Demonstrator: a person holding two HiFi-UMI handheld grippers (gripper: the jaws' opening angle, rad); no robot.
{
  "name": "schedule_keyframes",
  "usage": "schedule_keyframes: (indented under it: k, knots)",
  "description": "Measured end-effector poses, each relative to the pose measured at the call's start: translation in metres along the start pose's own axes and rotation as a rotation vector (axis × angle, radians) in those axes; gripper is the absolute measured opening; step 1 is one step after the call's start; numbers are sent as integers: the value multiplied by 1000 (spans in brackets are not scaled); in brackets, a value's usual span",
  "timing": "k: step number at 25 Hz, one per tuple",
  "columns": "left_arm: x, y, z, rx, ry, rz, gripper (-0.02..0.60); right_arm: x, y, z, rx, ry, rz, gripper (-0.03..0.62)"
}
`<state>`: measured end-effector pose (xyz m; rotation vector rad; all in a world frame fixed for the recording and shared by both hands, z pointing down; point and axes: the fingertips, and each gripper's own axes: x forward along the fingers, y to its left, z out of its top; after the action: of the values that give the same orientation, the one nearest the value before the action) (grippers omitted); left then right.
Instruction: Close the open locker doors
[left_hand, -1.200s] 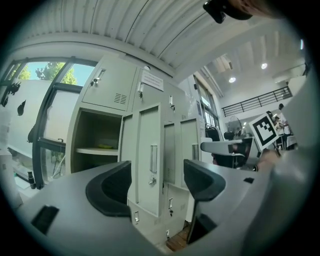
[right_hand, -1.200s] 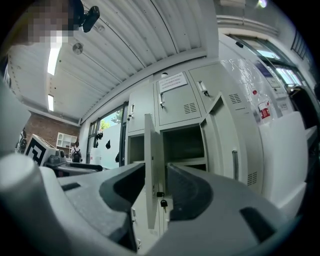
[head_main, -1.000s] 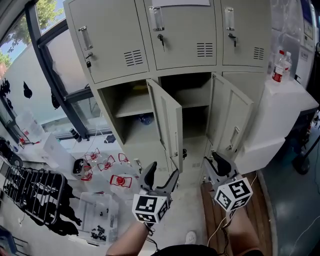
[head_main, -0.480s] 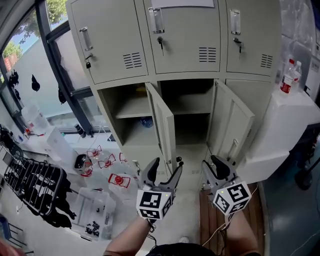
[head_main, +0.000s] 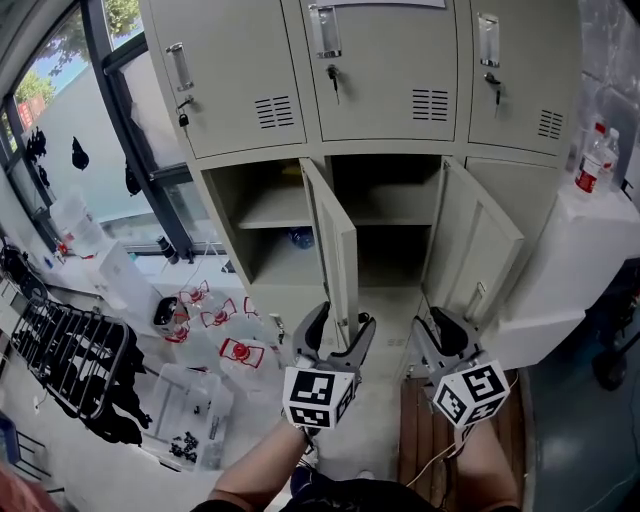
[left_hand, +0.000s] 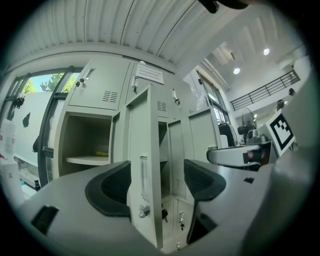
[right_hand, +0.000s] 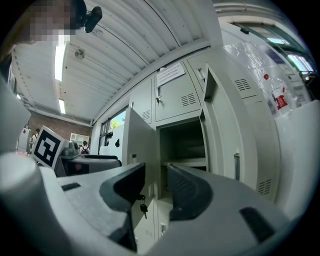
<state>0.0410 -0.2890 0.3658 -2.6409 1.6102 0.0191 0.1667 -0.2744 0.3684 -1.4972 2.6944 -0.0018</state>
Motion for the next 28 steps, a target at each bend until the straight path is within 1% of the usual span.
schedule_keyframes:
  k: [3, 7, 14, 18, 25, 28]
  knots:
    - [7, 3, -1, -3, -2, -18, 321, 4, -2, 1, -7, -1, -16, 126]
    - [18, 4, -2, 22, 0, -64, 319, 13, -6, 2, -9, -7, -51, 126]
    - [34, 17, -6, 21, 18, -120, 316, 34, -10, 0, 9, -3, -100, 126]
    - [38, 26, -12, 13, 27, -132, 295, 42, -13, -3, 19, 0, -124, 126]
    - [38, 26, -13, -4, 25, -171, 289, 47, -16, -2, 31, -5, -139, 126]
    - [35, 26, -13, 1, 24, -172, 261, 49, -15, -2, 35, -5, -132, 126]
